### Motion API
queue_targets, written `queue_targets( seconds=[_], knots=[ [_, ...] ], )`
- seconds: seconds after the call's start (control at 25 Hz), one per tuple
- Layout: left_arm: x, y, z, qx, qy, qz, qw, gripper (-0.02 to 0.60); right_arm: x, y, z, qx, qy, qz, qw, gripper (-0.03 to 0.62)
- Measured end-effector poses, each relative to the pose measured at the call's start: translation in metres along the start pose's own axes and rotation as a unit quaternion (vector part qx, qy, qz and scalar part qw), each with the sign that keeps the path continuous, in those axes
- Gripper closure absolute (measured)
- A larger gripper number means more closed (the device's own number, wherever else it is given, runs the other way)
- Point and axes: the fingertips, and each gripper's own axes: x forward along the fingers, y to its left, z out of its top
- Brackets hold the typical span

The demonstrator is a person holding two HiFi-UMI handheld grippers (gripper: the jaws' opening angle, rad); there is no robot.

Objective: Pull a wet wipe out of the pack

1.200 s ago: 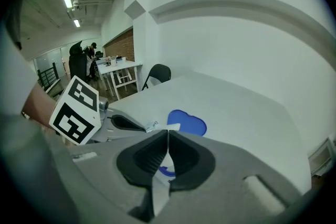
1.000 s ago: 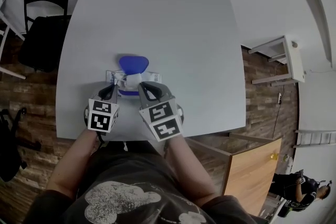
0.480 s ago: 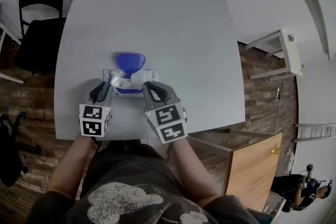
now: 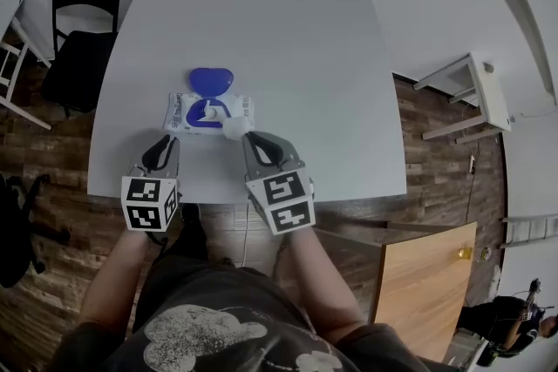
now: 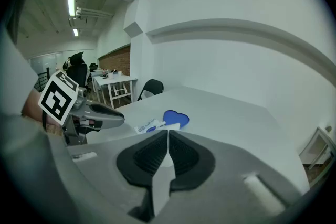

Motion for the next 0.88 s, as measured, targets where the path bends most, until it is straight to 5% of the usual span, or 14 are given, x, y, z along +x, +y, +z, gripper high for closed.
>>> queue_targets(
  seconds=[0.2, 0.88],
  knots=[
    [-0.046, -0.045, -0.008, -0.015, -0.021, -0.007, 0.9996, 0.563, -0.049, 0.011, -0.017, -0.004, -0.026, 0.001, 1.0, 0.592],
    [-0.188, -0.142, -0.011, -0.017, -0.1, 0.006, 0.9948, 0.563, -0.207, 0.037, -0.066, 0.016, -0.107, -0.022, 0.994, 0.594]
  ],
)
